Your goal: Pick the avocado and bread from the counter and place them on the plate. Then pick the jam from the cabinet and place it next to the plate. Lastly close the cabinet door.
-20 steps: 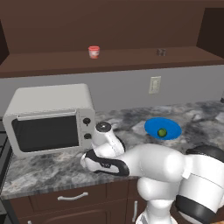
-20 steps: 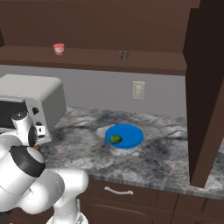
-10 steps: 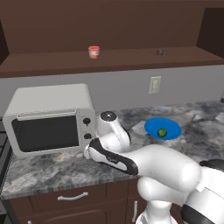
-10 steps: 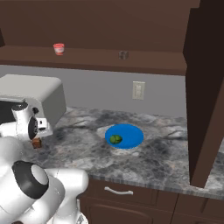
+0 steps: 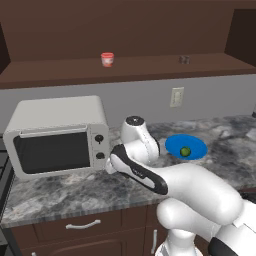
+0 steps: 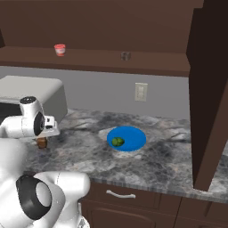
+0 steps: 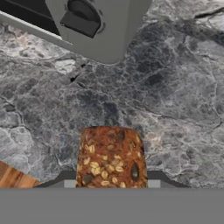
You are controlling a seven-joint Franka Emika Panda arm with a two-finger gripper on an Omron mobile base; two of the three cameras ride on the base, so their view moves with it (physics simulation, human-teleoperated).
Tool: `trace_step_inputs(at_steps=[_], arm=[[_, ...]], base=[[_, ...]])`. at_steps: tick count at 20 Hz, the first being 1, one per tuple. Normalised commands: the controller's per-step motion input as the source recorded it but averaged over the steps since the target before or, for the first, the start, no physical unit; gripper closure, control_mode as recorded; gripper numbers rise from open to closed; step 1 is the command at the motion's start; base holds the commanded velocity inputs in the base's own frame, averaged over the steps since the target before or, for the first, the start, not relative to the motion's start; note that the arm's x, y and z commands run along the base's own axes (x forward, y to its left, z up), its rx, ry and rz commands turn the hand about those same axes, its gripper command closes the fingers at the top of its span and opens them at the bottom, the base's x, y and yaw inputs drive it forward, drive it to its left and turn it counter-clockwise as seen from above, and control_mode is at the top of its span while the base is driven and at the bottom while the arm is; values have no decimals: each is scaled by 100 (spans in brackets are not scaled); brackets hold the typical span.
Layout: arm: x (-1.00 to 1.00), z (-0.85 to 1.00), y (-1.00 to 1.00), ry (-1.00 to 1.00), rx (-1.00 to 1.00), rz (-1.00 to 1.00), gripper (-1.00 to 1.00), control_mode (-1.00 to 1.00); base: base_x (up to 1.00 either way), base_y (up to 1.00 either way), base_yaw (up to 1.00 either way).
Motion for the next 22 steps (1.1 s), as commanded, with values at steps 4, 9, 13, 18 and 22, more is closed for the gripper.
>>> trace_step_inputs(at_steps=[4, 9, 13, 18, 22], arm=[[-1, 22, -49, 10, 0, -6, 100, -100], [0, 22, -45, 8, 0, -5, 100, -100], [0, 15, -46, 4, 0, -5, 100, -100], [0, 5, -49, 2, 0, -6, 100, -100], [0, 2, -51, 0, 0, -6, 100, -100]], base=[[0, 0, 0], [0, 0, 0], [0, 0, 0], [0, 0, 0], [0, 0, 0]])
